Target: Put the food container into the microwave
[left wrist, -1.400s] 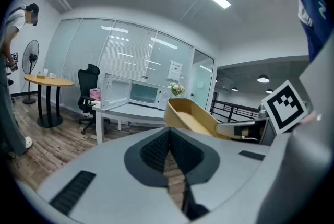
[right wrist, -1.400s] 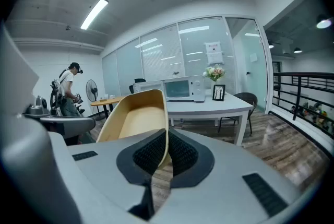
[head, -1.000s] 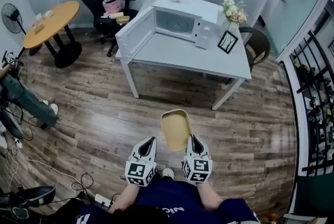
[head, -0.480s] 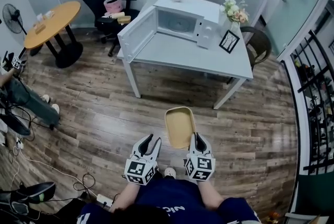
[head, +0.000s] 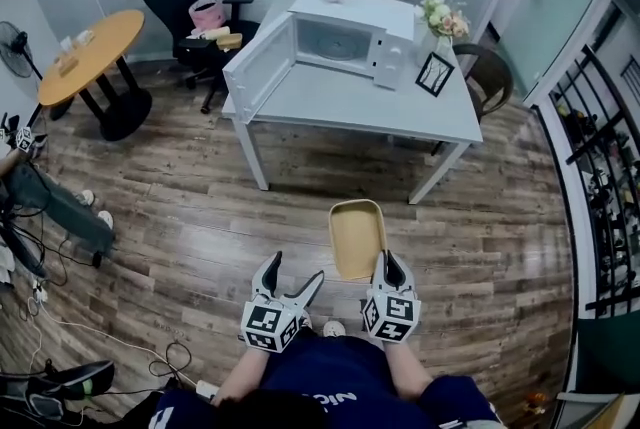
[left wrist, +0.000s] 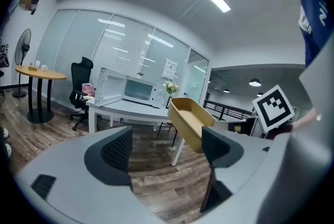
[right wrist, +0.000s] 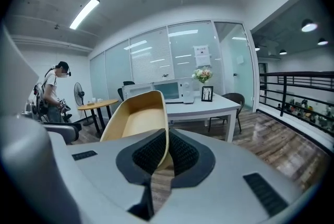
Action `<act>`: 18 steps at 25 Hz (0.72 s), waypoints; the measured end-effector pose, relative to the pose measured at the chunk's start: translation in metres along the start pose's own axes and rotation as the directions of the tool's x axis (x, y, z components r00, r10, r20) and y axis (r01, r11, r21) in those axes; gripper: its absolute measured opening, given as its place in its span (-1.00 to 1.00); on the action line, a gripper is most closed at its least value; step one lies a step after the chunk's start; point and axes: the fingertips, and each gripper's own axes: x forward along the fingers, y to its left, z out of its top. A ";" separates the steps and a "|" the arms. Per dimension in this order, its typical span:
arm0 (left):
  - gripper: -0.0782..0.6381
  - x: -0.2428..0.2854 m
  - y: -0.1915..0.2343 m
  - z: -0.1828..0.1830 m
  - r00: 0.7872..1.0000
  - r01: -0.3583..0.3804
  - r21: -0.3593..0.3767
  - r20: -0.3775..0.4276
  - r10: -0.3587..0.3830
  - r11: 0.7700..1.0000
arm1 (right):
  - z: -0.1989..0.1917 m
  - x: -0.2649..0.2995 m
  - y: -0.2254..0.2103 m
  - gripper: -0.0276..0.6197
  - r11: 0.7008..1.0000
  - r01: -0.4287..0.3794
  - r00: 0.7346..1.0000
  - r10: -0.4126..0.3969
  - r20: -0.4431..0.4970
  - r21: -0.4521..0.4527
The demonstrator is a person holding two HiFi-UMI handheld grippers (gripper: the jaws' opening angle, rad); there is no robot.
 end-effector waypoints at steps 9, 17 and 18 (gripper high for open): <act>0.36 0.001 0.023 0.003 0.999 0.053 0.042 -0.006 -0.053 0.998 | -0.009 0.006 0.022 -0.82 0.998 0.042 0.999 -0.042 -0.005 0.037; 0.35 0.012 0.037 -0.003 0.999 0.032 0.009 -0.023 -0.032 0.999 | -0.026 0.013 0.018 -0.82 0.998 0.054 0.997 -0.051 -0.063 0.044; 0.35 0.016 0.039 -0.005 0.999 0.028 0.005 -0.025 -0.028 1.000 | -0.027 0.018 0.018 -0.82 0.998 0.049 0.997 -0.046 -0.069 0.042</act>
